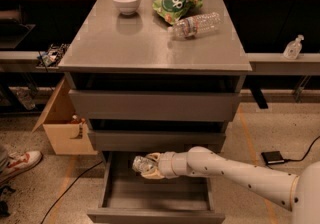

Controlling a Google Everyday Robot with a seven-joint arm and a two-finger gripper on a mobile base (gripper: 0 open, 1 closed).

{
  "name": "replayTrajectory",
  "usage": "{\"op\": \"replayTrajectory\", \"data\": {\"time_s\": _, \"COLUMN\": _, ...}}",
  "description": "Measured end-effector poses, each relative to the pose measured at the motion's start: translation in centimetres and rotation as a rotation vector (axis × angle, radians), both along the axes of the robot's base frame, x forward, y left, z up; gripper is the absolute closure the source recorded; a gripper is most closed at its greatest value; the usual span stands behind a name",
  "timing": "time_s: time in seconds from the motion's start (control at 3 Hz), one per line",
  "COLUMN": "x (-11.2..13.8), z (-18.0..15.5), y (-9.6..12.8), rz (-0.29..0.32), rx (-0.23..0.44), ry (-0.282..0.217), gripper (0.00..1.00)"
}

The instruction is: Pick 7up can from bottom drawer and place on counter

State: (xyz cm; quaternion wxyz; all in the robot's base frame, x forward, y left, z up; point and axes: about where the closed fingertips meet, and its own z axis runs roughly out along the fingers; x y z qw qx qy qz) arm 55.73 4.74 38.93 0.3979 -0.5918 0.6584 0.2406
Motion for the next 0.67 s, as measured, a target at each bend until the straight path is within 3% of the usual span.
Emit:
{"op": "replayTrajectory", "data": {"time_s": 0.33, "x": 0.67, "z": 7.45, "y": -2.02, "rz": 0.003, "rx": -0.01, "ry": -0.121, "gripper": 1.0}}
{"op": "replayTrajectory", "data": {"time_s": 0.67, "x": 0.67, "z": 7.45, "y": -2.01, "rz": 0.004, "rx": -0.01, "ry": -0.121, "gripper": 1.0}}
